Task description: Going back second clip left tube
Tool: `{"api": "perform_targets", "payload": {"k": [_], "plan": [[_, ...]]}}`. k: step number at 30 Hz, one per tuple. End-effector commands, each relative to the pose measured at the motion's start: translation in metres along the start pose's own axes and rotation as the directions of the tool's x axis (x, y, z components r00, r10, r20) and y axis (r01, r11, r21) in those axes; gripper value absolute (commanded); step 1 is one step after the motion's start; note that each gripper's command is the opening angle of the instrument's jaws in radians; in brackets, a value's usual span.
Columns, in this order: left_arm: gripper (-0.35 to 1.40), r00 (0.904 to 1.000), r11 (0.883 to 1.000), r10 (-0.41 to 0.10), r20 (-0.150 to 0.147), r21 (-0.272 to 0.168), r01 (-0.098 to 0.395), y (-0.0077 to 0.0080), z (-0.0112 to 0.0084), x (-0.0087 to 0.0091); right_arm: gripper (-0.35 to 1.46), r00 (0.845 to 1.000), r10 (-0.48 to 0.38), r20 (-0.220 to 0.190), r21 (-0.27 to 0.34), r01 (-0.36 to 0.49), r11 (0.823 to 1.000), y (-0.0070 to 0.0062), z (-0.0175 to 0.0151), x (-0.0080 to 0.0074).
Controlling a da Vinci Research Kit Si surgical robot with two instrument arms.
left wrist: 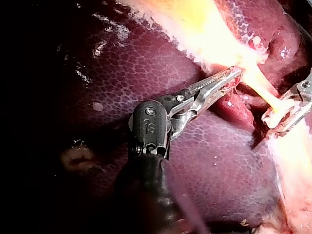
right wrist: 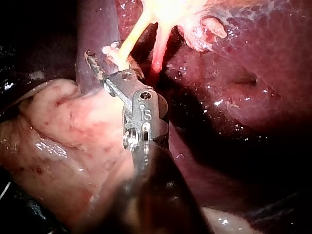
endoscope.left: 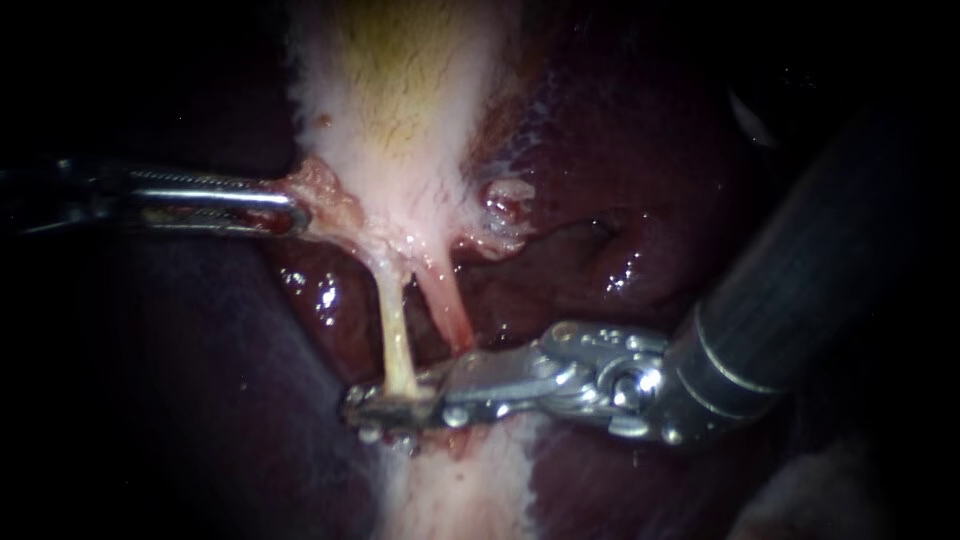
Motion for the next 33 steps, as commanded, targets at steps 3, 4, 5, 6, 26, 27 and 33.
{"api": "perform_targets", "payload": {"k": [3, 4, 5, 6, 26, 27, 33], "plan": [[-0.35, 1.0000, 1.000, 0.000, 0.000, 0.000, 0.000, -0.0001, 0.0000, -0.0001, 0.47, 1.000, 0.000, -0.029, 0.014, 0.001, 1.000, 0.0000, 0.0003, 0.0001], [-0.35, 1.0000, 1.000, 0.000, 0.000, 0.000, 0.000, -0.0001, 0.0000, -0.0001, 0.47, 1.000, 0.000, -0.029, 0.014, 0.001, 1.000, 0.0001, 0.0003, 0.0001], [-0.35, 1.0000, 1.000, 0.000, 0.000, 0.000, 0.000, -0.0001, 0.0000, -0.0001, 0.47, 1.000, -0.001, -0.029, 0.013, 0.001, 1.000, 0.0001, 0.0004, 0.0001], [-0.35, 1.0000, 1.000, 0.000, 0.000, 0.000, 0.000, -0.0002, 0.0000, -0.0001, 0.47, 1.000, 0.005, -0.029, 0.013, -0.004, 1.000, 0.0002, 0.0004, 0.0000], [-0.35, 1.0000, 1.000, 0.000, 0.000, 0.000, 0.000, -0.0002, 0.0001, -0.0002, 0.50, 0.964, -0.262, -0.052, -0.162, 0.251, 0.954, 0.0054, -0.0008, -0.0011], [-0.35, 1.0000, 1.000, 0.000, 0.000, 0.000, 0.000, -0.0002, 0.0001, -0.0002, 0.50, 0.961, -0.274, -0.050, -0.161, 0.263, 0.951, 0.0054, -0.0009, -0.0012], [-0.35, 1.0000, 1.000, 0.000, 0.000, 0.000, 0.000, -0.0002, 0.0000, -0.0002, 0.50, 0.941, -0.337, -0.038, -0.159, 0.327, 0.931, 0.0051, -0.0021, -0.0018]]}}
